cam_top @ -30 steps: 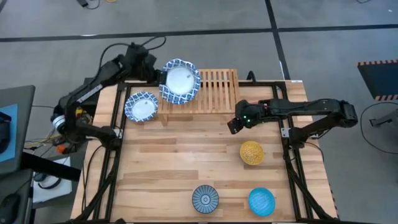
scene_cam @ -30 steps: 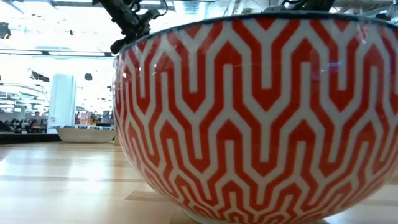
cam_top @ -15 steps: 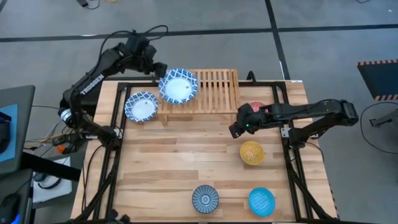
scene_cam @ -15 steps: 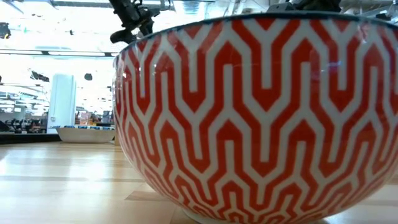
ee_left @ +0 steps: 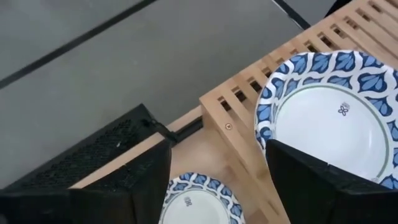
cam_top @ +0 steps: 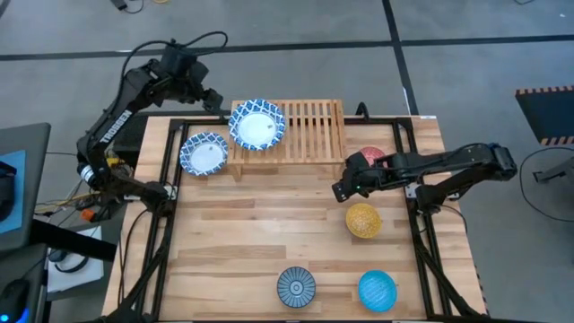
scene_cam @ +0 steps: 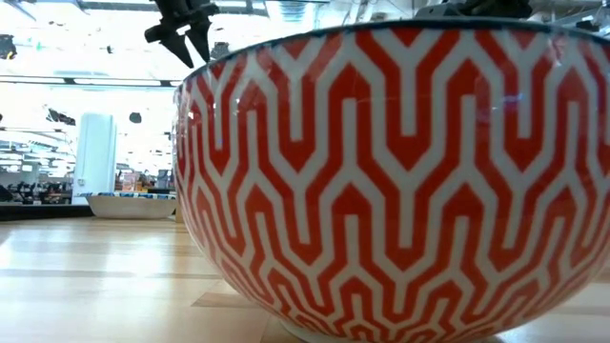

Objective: Place and stack bowls onto a shelf
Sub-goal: Stack the big white bowl on top of the big white bowl

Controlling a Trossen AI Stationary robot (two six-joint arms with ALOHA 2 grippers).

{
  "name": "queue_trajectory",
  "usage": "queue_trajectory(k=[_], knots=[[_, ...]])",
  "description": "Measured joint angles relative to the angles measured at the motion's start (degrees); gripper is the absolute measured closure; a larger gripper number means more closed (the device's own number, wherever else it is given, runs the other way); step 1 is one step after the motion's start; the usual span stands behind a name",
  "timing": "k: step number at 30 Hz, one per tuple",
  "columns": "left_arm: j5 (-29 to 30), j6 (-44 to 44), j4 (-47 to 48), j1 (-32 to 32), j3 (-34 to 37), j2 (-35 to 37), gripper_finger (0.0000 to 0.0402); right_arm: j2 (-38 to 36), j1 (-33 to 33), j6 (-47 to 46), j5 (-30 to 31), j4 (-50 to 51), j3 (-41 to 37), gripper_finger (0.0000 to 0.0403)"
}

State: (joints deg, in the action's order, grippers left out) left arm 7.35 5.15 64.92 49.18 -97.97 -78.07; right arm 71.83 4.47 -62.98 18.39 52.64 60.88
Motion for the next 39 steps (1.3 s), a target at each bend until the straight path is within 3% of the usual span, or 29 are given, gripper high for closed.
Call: queue_trajectory(k=[11,20,26,32,39], knots=[[-0.68,2.01,-0.41,-1.55,2.47,4.89,0.0184,0.0,-0.65,1.81,-0.06,-2.65,0.0,0.0188],[-0.85,6.57,-2.09,-2.32,23.94,16.1,0.0196,0.02,-1.68,3.33,-0.8,-2.57,0.0,0.0188],[-0.93,14.82,-1.38,-2.67,36.02,21.93,0.0196,0.04,-3.72,4.63,-2.11,-2.59,0.0,0.0188],[-0.96,22.68,-1.39,-4.47,45.86,23.88,0.0196,0.04,-6.65,6.08,-4.23,-3.44,0.0,0.0188],[-1.51,19.76,-3.74,-9.33,54.24,23.68,0.0197,0.04,-8.43,8.02,-7.86,-8.84,0.0,0.0188]])
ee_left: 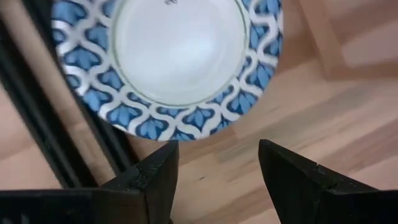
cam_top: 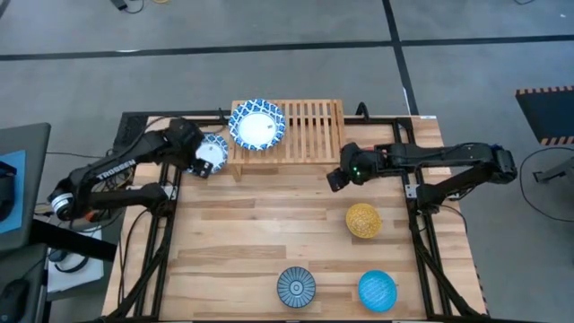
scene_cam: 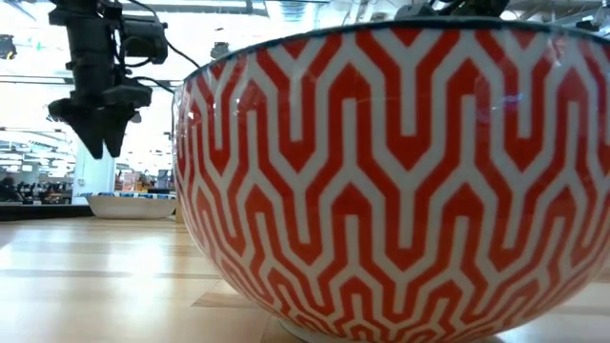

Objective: Place and stack bowls onto a shelf
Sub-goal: Stack the big white bowl on top of the big white bowl

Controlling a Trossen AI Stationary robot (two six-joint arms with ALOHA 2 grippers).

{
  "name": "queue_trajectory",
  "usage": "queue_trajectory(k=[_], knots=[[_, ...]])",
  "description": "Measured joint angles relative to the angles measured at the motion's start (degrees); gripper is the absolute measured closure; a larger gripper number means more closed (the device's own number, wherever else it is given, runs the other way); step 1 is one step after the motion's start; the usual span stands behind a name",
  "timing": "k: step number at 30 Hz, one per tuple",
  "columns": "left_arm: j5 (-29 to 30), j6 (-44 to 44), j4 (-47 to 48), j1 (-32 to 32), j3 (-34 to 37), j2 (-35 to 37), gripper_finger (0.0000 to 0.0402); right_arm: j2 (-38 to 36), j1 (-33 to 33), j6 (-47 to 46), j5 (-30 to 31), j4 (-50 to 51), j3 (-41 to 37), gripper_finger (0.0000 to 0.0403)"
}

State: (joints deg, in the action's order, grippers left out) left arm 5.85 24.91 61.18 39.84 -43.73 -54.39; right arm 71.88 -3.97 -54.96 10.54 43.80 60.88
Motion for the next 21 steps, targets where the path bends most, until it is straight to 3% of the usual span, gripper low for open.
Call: queue_trajectory(k=[7,12,21], knots=[[3.0,-11.24,-6.04,-4.0,3.87,0.03,0.0197,0.0,-0.35,-0.04,-0.27,-0.49,0.0,0.0188],[-0.98,-13.11,-6.76,-4.4,4.05,-1.73,0.0197,0.0,0.75,-0.48,-1.02,-0.65,0.0,0.0188],[0.83,-3.31,-6.63,-4.68,4.44,-5.59,0.0196,0.0,3.76,-2.41,-0.49,-0.7,0.0,0.0188]])
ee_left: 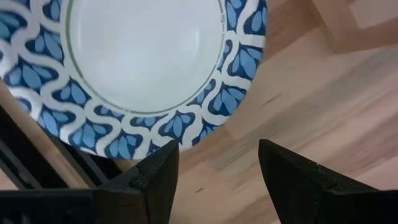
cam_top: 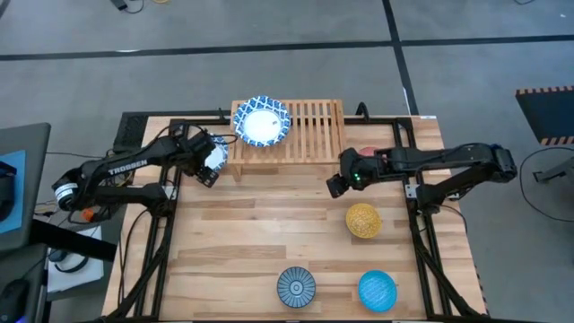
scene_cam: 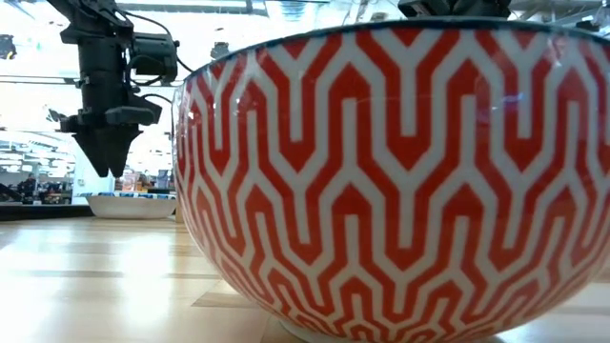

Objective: Place and stack bowls onto a shelf
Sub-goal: Stack the big white bowl on top of the big white bowl

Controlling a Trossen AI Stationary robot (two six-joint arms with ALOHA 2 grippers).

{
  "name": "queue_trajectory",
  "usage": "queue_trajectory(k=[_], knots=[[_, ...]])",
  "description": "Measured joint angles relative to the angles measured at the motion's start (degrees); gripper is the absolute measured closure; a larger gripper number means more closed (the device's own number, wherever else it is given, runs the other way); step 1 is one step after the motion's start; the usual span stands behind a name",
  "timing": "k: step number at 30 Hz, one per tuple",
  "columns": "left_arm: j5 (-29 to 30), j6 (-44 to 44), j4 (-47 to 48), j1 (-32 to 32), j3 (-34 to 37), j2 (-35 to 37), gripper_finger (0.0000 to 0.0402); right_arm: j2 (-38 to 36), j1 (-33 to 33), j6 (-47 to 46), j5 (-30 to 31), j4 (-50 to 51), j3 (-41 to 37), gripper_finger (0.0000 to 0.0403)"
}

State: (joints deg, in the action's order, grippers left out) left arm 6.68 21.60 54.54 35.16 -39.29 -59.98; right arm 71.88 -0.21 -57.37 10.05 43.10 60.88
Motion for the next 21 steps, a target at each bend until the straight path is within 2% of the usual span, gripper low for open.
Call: queue_trajectory(k=[3,7,12,18,21], knots=[[-0.27,4.5,-0.1,0.02,0.0,0.01,0.0196,0.0,0.78,-0.23,0.13,0.1,0.0,0.0188],[2.5,12.5,-0.07,0.04,0.0,0.76,0.0205,0.0,1.35,-0.23,0.17,0.14,0.0,0.0188],[10.23,20.92,0.25,1.1,0.0,4.81,0.0224,0.0,1.35,-0.03,0.17,0.21,0.0,0.0188],[21.87,31.33,-0.83,7.0,-0.02,9.01,0.0241,0.0,0.15,2.41,0.0,0.21,0.0,0.0188],[23.11,32.92,-3.73,11.12,-0.02,8.06,0.0245,0.0,-1.56,4.36,-0.95,0.19,0.0,0.0188]])
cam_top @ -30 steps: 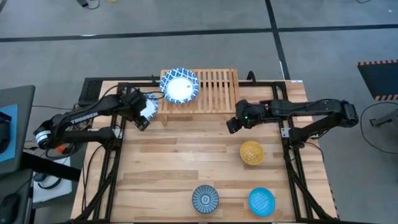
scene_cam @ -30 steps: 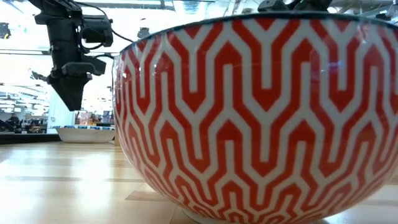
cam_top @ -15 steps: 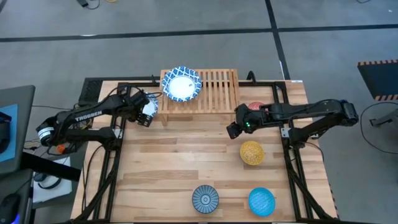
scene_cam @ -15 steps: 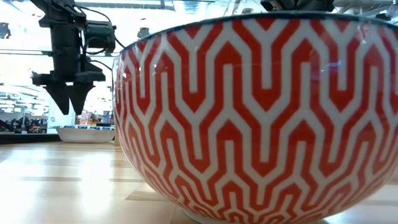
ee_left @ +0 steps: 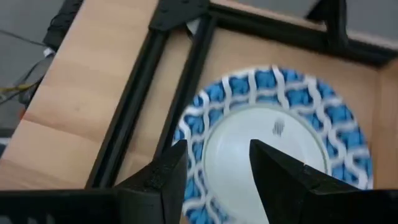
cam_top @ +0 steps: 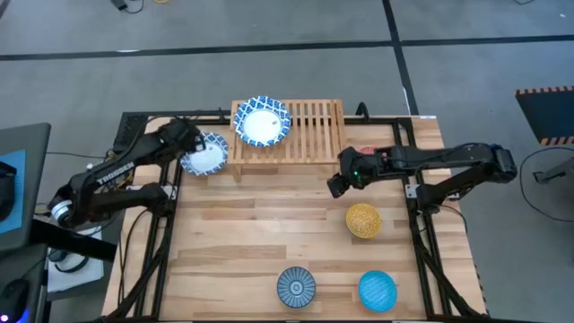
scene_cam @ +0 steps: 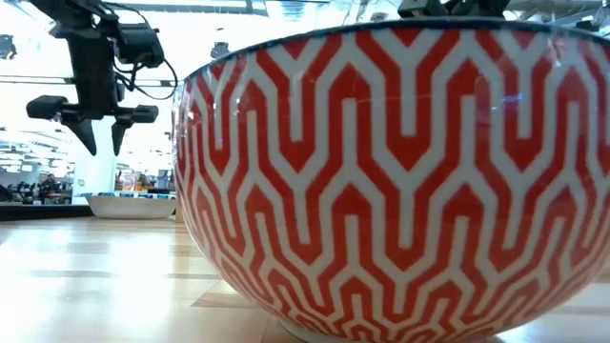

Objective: Place and stack bowls onto a shelf
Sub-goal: Stack the big white bowl on top of the big white bowl

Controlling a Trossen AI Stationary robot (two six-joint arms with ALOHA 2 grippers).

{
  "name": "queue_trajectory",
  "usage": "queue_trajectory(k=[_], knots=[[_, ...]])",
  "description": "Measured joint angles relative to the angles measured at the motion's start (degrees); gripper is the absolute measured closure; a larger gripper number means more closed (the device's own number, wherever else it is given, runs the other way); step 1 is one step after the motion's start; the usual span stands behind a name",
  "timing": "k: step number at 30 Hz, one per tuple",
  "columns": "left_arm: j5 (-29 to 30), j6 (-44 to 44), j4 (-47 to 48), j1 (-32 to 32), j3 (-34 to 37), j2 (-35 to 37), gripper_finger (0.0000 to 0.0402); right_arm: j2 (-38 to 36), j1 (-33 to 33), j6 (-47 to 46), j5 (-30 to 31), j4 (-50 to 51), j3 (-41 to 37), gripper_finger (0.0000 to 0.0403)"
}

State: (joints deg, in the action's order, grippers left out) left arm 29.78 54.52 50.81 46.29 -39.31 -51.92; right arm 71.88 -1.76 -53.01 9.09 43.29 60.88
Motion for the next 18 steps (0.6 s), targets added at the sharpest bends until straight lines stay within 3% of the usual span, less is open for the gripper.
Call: queue_trajectory(k=[5,10,18], knots=[[-2.38,-0.49,-5.36,7.12,0.2,-5.99,0.0239,0.0,-2.67,3.08,-1.93,-0.01,0.0,0.0188],[-9.47,-3.86,-11.59,14.73,0.04,-12.68,0.0218,0.0,-4.29,5.77,-4.67,0.17,0.0,0.0188],[-11.96,-5.37,-8.55,18.87,-0.56,-21.61,0.0196,0.0,-6.82,9.41,-5.19,3.17,0.0,0.0188]])
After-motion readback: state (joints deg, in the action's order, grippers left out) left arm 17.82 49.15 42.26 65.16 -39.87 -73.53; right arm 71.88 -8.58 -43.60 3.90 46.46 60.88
